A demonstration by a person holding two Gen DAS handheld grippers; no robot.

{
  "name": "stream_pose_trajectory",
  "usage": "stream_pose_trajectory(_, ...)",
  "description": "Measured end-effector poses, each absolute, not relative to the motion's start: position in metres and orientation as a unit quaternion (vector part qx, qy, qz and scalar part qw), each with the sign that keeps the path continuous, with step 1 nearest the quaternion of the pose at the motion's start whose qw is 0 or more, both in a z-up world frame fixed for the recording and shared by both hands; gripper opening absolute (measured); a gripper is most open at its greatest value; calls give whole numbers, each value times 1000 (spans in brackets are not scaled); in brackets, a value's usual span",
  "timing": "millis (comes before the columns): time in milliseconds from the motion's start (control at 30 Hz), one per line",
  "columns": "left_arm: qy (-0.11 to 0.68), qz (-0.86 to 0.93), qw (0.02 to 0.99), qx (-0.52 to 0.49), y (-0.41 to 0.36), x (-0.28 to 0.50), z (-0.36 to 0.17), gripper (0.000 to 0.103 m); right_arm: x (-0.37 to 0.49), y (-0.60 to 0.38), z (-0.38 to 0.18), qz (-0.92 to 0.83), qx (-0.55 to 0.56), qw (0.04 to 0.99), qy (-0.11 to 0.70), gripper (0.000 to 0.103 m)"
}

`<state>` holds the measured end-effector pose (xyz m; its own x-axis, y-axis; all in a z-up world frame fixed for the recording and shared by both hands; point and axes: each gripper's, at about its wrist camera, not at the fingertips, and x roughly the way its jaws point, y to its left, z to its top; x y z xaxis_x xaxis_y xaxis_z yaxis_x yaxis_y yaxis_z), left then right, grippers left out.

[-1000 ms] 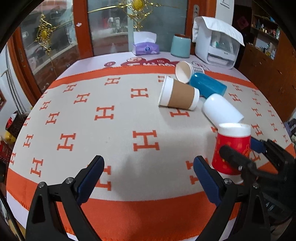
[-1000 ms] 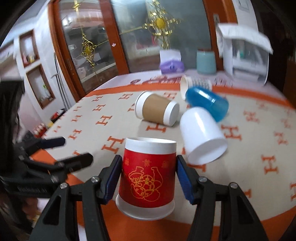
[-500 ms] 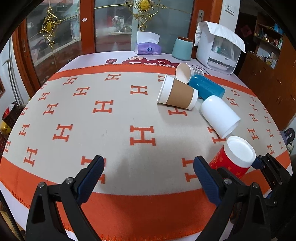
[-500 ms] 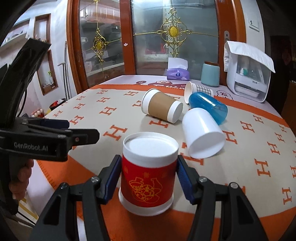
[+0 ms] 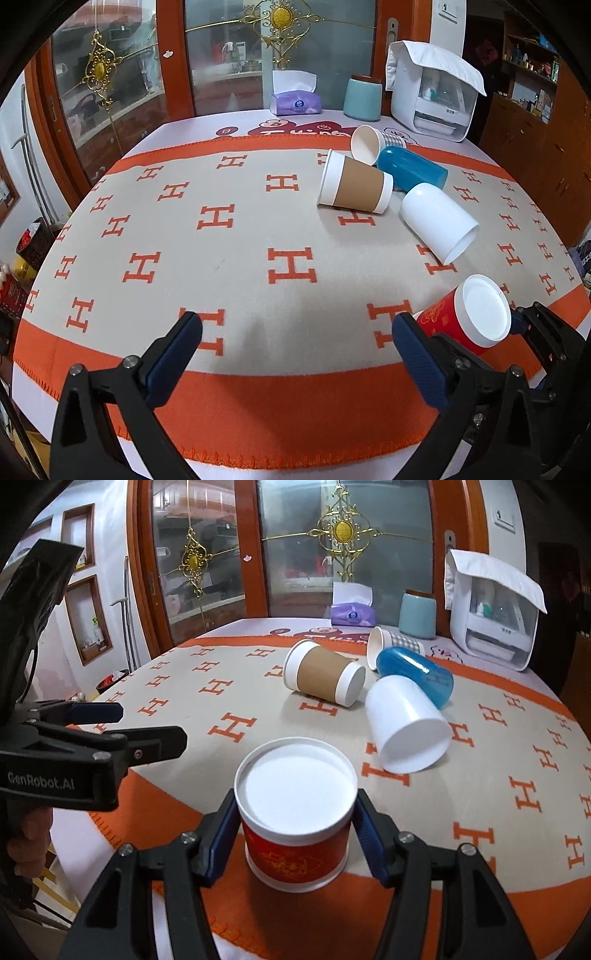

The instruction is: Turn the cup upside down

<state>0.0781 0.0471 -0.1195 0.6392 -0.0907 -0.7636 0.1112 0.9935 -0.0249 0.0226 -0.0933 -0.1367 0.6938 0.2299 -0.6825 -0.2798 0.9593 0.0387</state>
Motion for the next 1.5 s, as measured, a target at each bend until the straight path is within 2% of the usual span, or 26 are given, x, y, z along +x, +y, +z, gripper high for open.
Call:
stream_pose_trajectory(700, 424, -38, 905, 5, 44, 42, -109, 102, -14, -112, -98, 127, 29, 924, 361, 64)
stream_pose_trajectory(1233, 395, -23, 918, 13, 26, 26, -39, 102, -35, -134, -17, 52, 69, 928, 364, 65)
stream_pose_trajectory(1333, 381, -34, 924, 15, 17, 21, -22, 102, -39, -136, -3, 43, 67, 932, 354, 70)
stream_pose_trajectory(1500, 374, -46, 926, 12, 7, 19, -4, 102, -39, -142, 9, 33, 75, 936, 342, 70)
